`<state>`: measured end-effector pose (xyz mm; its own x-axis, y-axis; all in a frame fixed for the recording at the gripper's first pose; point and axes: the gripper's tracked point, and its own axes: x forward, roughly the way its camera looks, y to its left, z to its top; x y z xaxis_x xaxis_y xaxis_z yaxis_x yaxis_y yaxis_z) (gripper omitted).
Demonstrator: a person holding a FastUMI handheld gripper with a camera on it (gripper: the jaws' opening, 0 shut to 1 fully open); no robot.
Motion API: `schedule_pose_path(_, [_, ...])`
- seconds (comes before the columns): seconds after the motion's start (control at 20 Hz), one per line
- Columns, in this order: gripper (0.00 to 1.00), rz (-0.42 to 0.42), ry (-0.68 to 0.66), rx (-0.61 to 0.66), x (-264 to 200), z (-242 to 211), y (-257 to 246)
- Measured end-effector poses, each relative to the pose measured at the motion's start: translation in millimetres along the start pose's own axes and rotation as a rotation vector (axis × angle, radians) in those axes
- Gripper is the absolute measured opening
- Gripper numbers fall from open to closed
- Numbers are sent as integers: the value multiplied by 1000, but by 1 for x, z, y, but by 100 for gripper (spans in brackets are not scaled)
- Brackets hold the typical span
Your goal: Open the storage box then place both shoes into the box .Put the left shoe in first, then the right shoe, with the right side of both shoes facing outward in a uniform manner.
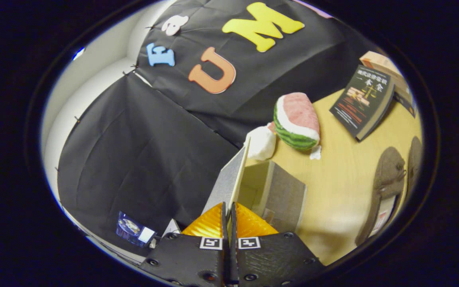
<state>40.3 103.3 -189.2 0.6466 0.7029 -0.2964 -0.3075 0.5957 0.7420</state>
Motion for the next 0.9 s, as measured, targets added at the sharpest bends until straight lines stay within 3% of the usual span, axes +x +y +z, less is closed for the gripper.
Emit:
schedule_pose_path(0.35, [0, 109, 0, -159, 25, 30, 120])
schedule_pose_path(0.65, [0, 111, 2, -266, 76, 16, 185])
schedule_pose_path(0.75, [5, 95, -6, -315, 91, 10, 202])
schedule_pose_path(0.85, [16, 80, -7, -370, 102, 0, 212])
schedule_pose_path(0.9, [28, 71, -15, -392, 111, -1, 216])
